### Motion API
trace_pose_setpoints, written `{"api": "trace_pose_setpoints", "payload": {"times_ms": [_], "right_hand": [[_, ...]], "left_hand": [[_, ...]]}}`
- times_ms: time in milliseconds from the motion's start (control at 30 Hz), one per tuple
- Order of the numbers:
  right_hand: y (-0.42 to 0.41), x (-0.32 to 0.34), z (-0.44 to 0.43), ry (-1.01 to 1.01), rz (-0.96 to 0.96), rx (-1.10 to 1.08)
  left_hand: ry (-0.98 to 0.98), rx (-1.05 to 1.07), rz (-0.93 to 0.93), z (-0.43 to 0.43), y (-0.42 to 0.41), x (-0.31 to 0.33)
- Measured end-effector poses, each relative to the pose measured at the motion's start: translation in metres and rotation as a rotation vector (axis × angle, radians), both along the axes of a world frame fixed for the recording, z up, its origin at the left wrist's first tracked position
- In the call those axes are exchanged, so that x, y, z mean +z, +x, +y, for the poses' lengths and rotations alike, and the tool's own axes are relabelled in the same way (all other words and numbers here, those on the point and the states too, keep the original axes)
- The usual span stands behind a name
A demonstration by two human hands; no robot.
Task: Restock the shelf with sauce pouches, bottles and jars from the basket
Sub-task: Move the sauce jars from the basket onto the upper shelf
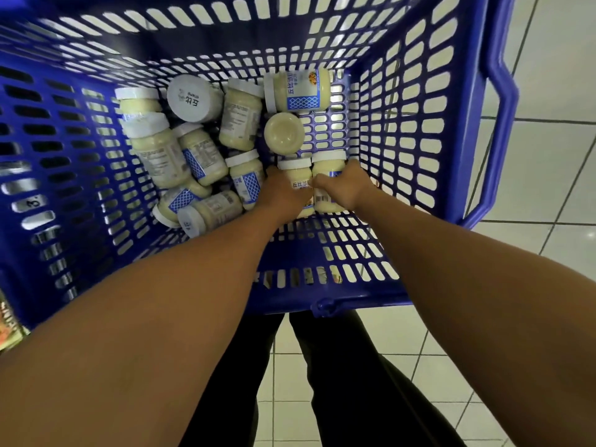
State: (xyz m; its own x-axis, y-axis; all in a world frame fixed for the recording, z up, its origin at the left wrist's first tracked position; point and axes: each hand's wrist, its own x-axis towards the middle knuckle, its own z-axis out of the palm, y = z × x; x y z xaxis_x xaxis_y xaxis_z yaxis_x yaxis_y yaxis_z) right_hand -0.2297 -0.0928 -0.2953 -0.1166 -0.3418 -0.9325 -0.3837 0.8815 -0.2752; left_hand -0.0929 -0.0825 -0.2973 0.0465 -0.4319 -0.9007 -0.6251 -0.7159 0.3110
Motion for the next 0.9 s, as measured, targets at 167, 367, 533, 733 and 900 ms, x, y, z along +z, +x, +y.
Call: {"api": "trace_pose_setpoints", "payload": {"times_ms": [167, 367, 533, 733, 900], "right_hand": [[0.002, 0.028, -0.002, 0.0, -0.1, -0.145], [0.011, 0.088, 0.001, -0.133, -0.22, -0.276], [0.012, 0.152, 0.003, -0.166, -0.31, -0.36], [0.008, 0.239, 0.0, -0.226, -0.355, -0.388], [0.004, 0.326, -0.006, -0.317, -0.302, -0.42]], "left_hand": [[0.026, 0.236, 0.1, 0.003, 0.015, 0.022], [0.039, 0.4, 0.191, 0.002, 0.029, 0.071], [-0.045, 0.429, 0.28, -0.006, 0.041, 0.129], [-0.134, 0.407, 0.395, -0.023, 0.046, 0.218], [-0.191, 0.427, 0.49, -0.036, 0.039, 0.306]]}}
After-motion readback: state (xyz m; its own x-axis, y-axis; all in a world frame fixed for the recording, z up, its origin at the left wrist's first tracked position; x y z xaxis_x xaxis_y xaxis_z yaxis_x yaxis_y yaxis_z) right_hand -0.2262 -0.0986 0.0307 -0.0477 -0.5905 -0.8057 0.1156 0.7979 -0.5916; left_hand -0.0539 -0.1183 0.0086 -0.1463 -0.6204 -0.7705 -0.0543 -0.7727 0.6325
